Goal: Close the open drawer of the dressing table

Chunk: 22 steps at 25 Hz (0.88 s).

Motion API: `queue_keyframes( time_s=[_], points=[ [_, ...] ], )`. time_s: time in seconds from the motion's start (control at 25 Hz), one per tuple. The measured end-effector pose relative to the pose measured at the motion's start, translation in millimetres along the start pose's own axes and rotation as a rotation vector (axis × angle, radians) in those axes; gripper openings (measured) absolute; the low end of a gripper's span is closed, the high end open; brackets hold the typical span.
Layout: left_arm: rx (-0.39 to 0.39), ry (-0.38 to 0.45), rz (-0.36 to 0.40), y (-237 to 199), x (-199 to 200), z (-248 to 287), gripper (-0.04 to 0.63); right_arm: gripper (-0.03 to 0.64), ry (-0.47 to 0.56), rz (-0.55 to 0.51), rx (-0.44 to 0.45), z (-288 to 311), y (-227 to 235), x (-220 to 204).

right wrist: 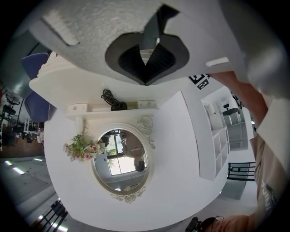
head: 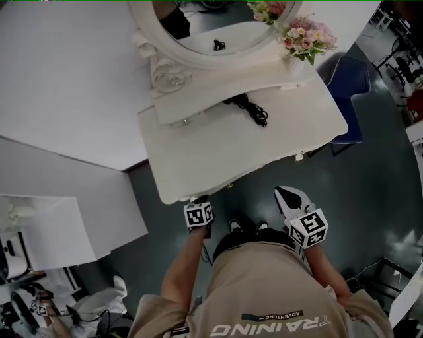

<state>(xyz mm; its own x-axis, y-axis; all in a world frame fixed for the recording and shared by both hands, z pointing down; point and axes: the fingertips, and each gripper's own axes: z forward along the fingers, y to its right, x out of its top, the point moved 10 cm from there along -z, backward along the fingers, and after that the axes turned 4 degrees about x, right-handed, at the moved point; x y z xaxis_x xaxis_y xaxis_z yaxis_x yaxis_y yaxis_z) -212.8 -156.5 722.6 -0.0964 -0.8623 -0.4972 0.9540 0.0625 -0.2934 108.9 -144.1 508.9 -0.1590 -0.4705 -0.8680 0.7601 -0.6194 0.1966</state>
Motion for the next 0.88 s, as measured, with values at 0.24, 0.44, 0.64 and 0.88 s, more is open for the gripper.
queue_keyframes(
  time_s=[0.24, 0.44, 0.64, 0.88],
  points=[
    [0.012, 0.025, -0.016, -1.9, 6.7, 4.8, 0.017, 0.003, 0.004, -0.013, 0.0, 0.8, 0.2, 0.5],
    [0.029, 0.034, -0.017, -2.5, 9.7, 6.5, 0.017, 0.003, -0.007, -0.024, 0.02, -0.5, 1.1, -3.1],
    [0.052, 0.039, -0.042, 6.3, 2.0, -8.0, 0.017, 0.003, -0.008, -0.031, 0.074, -1.6, 8.0, 0.0],
    [0.066, 0.114, -0.015, 38.5, -3.5, -58.3, 0.017, 0.003, 0.005, -0.114, 0.194, -1.6, 11.9, 16.2]
  ],
)
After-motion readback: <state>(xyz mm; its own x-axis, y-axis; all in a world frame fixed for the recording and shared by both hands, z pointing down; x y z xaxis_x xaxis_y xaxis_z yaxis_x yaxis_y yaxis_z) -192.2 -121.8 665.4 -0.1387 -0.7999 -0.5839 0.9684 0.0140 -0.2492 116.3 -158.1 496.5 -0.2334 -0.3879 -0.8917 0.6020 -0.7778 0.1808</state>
